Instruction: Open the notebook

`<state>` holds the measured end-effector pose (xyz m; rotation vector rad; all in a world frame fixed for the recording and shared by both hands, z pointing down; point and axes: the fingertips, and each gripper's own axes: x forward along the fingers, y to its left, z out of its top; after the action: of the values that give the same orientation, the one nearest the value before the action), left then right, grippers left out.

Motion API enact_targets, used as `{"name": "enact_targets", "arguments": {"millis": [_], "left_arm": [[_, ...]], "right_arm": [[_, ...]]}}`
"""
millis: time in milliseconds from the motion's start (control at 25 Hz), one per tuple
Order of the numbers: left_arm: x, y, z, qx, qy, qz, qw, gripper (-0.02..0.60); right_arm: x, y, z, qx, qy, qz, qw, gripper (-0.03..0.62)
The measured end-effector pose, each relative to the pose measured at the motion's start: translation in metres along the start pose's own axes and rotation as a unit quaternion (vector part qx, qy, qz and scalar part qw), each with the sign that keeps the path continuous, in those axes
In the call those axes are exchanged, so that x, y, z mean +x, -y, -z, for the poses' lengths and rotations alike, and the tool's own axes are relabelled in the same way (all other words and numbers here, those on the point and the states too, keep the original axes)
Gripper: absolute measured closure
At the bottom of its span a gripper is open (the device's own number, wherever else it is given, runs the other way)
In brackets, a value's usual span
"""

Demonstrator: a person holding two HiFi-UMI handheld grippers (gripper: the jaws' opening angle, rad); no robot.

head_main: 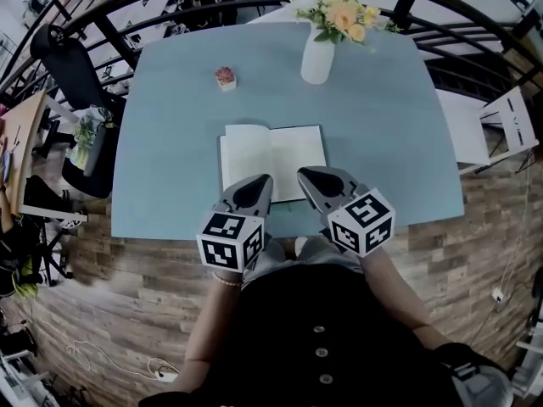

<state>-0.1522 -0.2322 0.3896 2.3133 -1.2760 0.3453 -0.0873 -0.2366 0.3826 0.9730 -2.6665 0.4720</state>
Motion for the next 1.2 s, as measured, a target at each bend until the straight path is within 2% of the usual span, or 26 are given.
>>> {"name": "enact_targets", "arguments": {"millis": [520,1200], "left_arm": [[0.007,0.009,0.018,0.004,-0.029,0.003,0.9996,0.565],[0.013,0.018,0.024,0.005,-0.041,0.008,0.9991,0.565]], "right_arm": [[-0.004,0.003,0.019,0.005,-0.024,-0.009,1.0,0.591],[-0.012,0.002,0.024,-0.002,-0.034,-0.021,0.999,0.591]]}}
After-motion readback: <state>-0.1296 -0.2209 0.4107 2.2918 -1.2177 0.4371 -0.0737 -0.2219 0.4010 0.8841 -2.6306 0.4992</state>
